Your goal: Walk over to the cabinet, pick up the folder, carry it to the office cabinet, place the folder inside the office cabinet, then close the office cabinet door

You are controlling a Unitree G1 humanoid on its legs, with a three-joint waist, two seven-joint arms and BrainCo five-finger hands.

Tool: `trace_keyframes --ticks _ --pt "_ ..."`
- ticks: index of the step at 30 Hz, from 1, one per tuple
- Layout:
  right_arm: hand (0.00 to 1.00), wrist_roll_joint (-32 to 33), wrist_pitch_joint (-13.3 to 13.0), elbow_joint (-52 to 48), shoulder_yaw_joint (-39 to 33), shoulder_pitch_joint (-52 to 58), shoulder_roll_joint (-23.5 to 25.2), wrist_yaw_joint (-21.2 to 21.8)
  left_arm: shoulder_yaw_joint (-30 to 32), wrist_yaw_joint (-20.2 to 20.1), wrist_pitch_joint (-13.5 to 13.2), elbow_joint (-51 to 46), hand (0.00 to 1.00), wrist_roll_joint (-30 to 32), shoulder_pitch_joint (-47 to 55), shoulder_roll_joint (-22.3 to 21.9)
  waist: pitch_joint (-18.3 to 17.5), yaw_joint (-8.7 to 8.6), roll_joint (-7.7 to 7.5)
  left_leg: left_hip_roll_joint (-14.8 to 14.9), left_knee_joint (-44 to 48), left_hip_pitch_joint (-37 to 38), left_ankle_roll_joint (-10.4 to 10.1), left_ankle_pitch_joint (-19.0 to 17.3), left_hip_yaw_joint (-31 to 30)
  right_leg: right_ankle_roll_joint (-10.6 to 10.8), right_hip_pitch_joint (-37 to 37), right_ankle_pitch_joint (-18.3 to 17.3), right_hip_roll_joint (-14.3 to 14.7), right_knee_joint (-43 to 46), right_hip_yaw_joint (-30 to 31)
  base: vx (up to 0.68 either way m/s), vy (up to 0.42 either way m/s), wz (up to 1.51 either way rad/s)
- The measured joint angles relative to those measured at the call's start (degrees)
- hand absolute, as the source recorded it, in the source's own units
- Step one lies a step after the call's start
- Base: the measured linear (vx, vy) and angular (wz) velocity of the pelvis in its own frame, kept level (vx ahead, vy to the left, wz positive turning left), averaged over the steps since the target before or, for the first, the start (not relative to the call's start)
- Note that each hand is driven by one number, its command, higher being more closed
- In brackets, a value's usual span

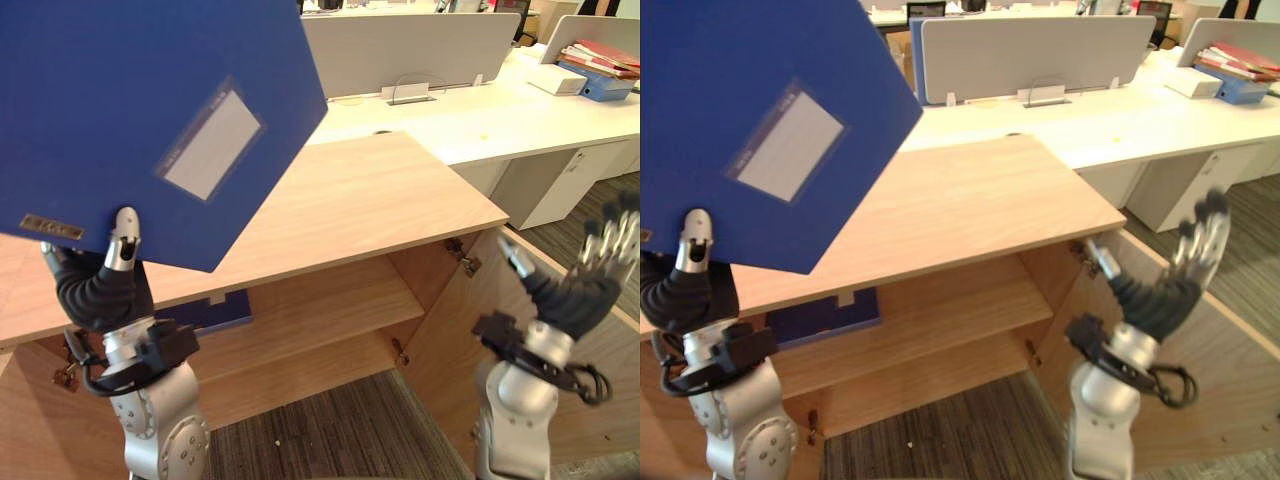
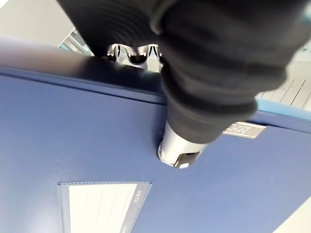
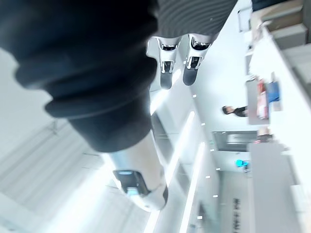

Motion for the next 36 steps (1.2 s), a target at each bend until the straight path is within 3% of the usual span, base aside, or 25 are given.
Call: trace_keyframes --ticks 4,6,11,18,30,36 --pt "0.00 6.3 -2.4 3.6 3.3 -9.3 -5.0 4.1 0.0 -1.3 0.9 5.6 1.00 1.4 -4.1 2.8 0.5 0.90 0.16 -0.1 0.3 -0.1 0.0 -0.1 0.0 0.2 0.1 0.2 -0.1 0.0 0.0 0.00 0.000 0.00" --pt "0.00 14.9 -2.9 8.5 4.5 -13.5 -8.5 8.8 -0.3 -2.5 2.4 9.2 1.00 1.6 -5.6 4.1 0.5 1.23 0.15 -0.1 0.3 -0.1 0.0 -0.1 0.0 0.2 0.1 0.2 -0.1 0.0 0.0 0.00 0.000 0.00" --pt "0.00 31.2 -2.9 14.7 4.4 -16.8 -15.6 15.5 -0.5 -4.1 4.4 11.1 1.00 1.7 -5.4 4.5 0.6 1.58 0.04 -0.1 0.6 -0.9 0.2 -0.2 -0.4 0.1 0.1 0.5 -0.2 0.0 -0.6 0.02 -0.018 0.04" --pt "0.00 51.5 -2.8 23.6 5.2 -26.7 -27.4 23.7 -1.4 -7.5 5.0 13.8 1.00 1.4 -4.4 7.0 0.7 2.16 0.00 -0.2 0.6 -1.0 0.3 -0.2 -1.0 0.1 0.2 1.5 -0.3 0.0 -0.9 0.00 -0.003 0.04" --pt "0.00 69.7 -1.3 32.3 16.2 -37.5 -38.2 31.5 -4.4 -9.4 5.4 14.8 1.00 -0.7 -3.4 9.2 0.7 2.74 -0.05 -0.2 1.1 -2.0 0.6 0.0 -1.8 0.1 -0.1 1.9 -0.4 0.0 -1.8 0.00 -0.008 0.03" --pt "0.00 73.5 0.4 34.1 22.8 -41.7 -40.6 34.5 -7.9 -10.6 5.4 14.8 1.00 -1.1 -3.7 10.9 0.7 2.89 -0.06 -0.2 1.1 -2.1 0.8 0.1 -1.9 0.2 -0.1 2.4 -0.4 0.0 -2.0 0.00 0.000 0.00"
